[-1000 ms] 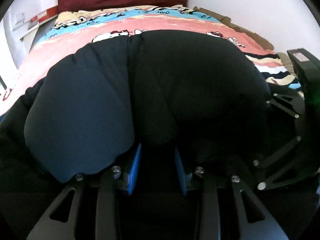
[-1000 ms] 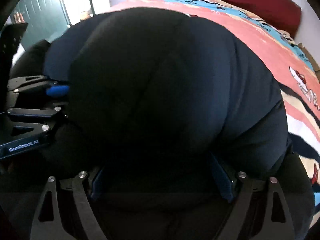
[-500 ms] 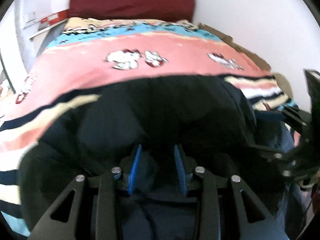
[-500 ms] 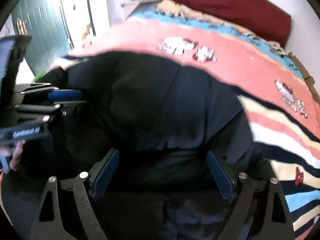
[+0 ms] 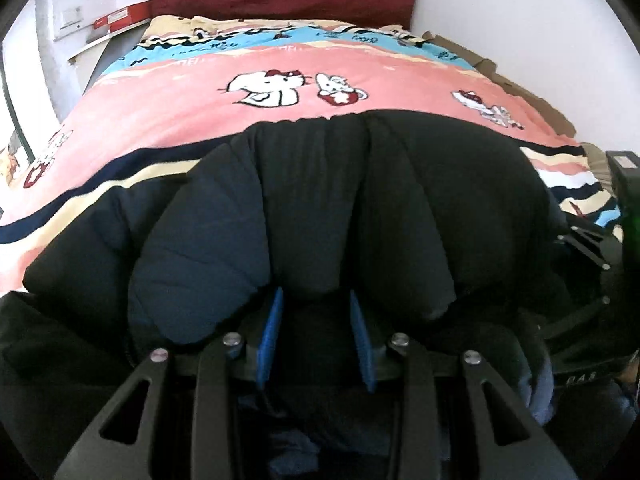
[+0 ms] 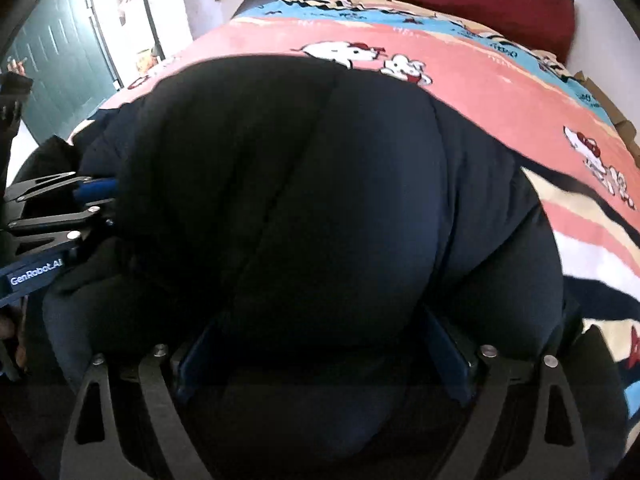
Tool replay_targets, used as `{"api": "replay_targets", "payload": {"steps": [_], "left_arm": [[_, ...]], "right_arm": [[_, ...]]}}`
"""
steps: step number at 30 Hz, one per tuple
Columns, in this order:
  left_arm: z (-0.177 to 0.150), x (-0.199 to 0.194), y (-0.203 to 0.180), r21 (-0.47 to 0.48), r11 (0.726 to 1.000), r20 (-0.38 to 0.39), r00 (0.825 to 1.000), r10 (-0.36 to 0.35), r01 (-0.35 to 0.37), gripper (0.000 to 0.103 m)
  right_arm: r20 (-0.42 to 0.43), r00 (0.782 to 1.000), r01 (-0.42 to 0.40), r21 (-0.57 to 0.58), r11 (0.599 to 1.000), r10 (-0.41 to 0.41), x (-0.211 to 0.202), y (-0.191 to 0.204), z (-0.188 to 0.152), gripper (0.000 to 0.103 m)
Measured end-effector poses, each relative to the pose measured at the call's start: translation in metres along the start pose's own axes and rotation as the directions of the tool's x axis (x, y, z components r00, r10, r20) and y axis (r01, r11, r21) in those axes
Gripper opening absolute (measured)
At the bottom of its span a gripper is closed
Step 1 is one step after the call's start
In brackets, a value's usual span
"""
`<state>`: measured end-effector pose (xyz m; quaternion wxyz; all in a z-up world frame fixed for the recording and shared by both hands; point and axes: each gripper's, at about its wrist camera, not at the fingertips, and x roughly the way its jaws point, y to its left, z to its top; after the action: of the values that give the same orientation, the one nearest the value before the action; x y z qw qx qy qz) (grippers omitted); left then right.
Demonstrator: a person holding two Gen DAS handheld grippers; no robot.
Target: Fold large clothes
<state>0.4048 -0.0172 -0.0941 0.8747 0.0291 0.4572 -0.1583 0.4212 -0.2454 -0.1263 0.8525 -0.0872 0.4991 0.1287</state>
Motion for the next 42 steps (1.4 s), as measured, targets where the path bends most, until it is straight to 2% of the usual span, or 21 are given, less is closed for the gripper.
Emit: {"api": "replay_targets", "payload": {"steps": [3, 7, 8, 9, 11, 13, 17, 20, 22, 24, 26, 29, 31, 35, 37, 41, 42], "left_arm": [[0.002, -0.010, -0.003, 0.002, 1.000, -0.012, 1.000, 0.011, -0.011, 0.032], [-0.013, -0.050, -0.009, -0.007, 0.998, 0.056, 0.996, -0.069, 0.069, 0.033], [-0.020, -0.052, -0.015, 0.011, 0.997, 0.050, 0.996, -0.074, 0.073, 0.033], [-0.024, -0.049, -0.019, 0.034, 0.998, 0.024, 0.998, -0.058, 0.057, 0.033], [-0.027, -0.038, -0.030, 0.086, 0.996, -0.031, 1.000, 0.001, 0.002, 0.033], [-0.024, -0.047, -0.029, 0.046, 0.999, -0.034, 0.999, -0.010, 0.011, 0.033], [-0.026, -0.095, -0.023, 0.023, 1.000, 0.043, 0.999, -0.022, 0.021, 0.033], [-0.042, -0.143, -0.012, 0.026, 1.000, 0.088, 0.996, -0.009, 0.006, 0.036], [-0.059, -0.174, 0.001, 0.012, 1.000, 0.107, 0.994, 0.001, -0.002, 0.057], [-0.078, -0.199, 0.014, 0.002, 1.000, 0.114, 0.993, 0.025, -0.025, 0.058], [-0.102, -0.221, 0.034, -0.012, 0.999, 0.095, 0.995, 0.043, -0.042, 0.059], [-0.140, -0.244, 0.064, -0.068, 0.997, 0.053, 0.998, 0.032, -0.028, 0.059], [-0.168, -0.254, 0.087, -0.129, 0.992, 0.022, 1.000, 0.009, -0.006, 0.059], [-0.216, -0.267, 0.122, -0.229, 0.973, -0.016, 1.000, -0.026, 0.022, 0.059], [-0.241, -0.270, 0.139, -0.301, 0.951, -0.027, 0.997, -0.075, 0.063, 0.059], [-0.281, -0.265, 0.165, -0.442, 0.883, -0.024, 0.982, -0.190, 0.160, 0.059], [-0.295, -0.262, 0.171, -0.483, 0.853, -0.016, 0.972, -0.234, 0.197, 0.059]], "right_arm": [[-0.001, 1.000, 0.030, -0.021, 0.999, -0.030, -0.012, 0.005, 0.003, 0.090], [0.064, 0.998, -0.003, -0.008, 1.000, 0.004, -0.054, 0.002, -0.014, 0.089], [0.076, 0.997, -0.022, -0.002, 1.000, 0.022, -0.061, 0.002, -0.018, 0.089], [0.070, 0.997, -0.042, 0.001, 0.999, 0.041, -0.063, 0.002, -0.023, 0.090], [-0.009, 0.999, -0.040, -0.005, 0.999, 0.040, -0.051, 0.004, -0.027, 0.089], [-0.016, 0.999, -0.037, 0.041, 0.998, 0.037, -0.058, 0.000, -0.025, 0.090], [0.093, 0.995, -0.035, 0.074, 0.997, 0.028, -0.118, -0.001, -0.034, 0.089], [0.156, 0.987, -0.040, 0.067, 0.997, 0.029, -0.175, 0.003, -0.061, 0.089], [0.163, 0.986, -0.048, 0.064, 0.997, 0.037, -0.205, 0.004, -0.084, 0.090], [0.155, 0.988, -0.016, 0.065, 0.998, 0.006, -0.228, 0.003, -0.108, 0.098], [0.150, 0.989, 0.002, 0.086, 0.996, -0.015, -0.251, 0.001, -0.138, 0.101], [0.100, 0.994, 0.025, 0.187, 0.982, -0.044, -0.275, -0.019, -0.191, 0.102], [0.040, 0.999, 0.021, 0.274, 0.961, -0.033, -0.275, -0.033, -0.221, 0.102], [-0.025, 0.998, -0.036, 0.440, 0.897, 0.052, -0.266, -0.052, -0.278, 0.102], [-0.030, 0.994, -0.080, 0.487, 0.870, 0.108, -0.258, -0.050, -0.294, 0.102], [-0.026, 0.978, -0.164, 0.510, 0.845, 0.205, -0.241, -0.040, -0.307, 0.102], [-0.030, 0.975, -0.175, 0.510, 0.842, 0.221, -0.237, -0.039, -0.308, 0.102]]}}
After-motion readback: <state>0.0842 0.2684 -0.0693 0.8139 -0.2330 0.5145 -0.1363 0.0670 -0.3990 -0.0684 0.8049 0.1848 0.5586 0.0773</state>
